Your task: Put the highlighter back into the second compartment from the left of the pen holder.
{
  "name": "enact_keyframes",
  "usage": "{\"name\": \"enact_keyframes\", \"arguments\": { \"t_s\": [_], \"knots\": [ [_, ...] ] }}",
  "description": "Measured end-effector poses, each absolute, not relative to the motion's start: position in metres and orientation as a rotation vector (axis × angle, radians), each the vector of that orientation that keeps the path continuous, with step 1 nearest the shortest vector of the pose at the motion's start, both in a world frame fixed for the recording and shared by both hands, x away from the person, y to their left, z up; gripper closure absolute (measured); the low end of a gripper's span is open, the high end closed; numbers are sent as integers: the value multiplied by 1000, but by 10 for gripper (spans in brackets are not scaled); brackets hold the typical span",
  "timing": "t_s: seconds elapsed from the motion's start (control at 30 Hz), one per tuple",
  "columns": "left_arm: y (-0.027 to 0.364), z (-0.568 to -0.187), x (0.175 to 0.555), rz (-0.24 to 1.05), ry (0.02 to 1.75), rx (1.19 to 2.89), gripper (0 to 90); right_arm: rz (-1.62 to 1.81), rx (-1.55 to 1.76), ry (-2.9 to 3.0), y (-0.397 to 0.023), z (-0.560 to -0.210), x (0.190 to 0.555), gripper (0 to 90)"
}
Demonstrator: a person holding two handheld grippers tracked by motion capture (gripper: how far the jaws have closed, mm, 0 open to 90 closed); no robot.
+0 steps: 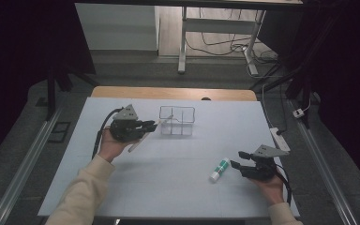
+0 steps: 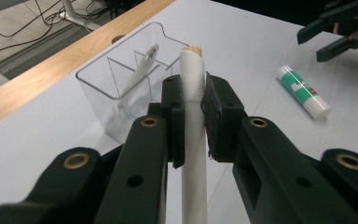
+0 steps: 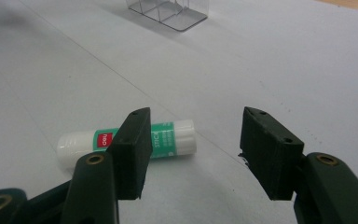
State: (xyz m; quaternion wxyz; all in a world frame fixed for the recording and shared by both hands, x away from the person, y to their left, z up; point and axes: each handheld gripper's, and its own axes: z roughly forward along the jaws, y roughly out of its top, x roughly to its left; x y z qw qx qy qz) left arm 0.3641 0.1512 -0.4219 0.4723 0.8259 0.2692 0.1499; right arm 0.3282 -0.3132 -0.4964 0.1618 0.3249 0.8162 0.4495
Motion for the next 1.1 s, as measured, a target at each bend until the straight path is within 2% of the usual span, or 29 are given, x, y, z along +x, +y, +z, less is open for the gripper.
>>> {"name": "enact_keyframes", "arguments": {
  "t_s": [0.37, 1.1],
  "knots": [
    [144, -400, 378, 378, 663, 1960, 785, 1289, 927, 2326, -316, -496, 328, 425],
    [130, -379, 399, 411, 678, 1919, 784, 1288, 934, 2320, -316, -496, 329, 424]
  ]
}}
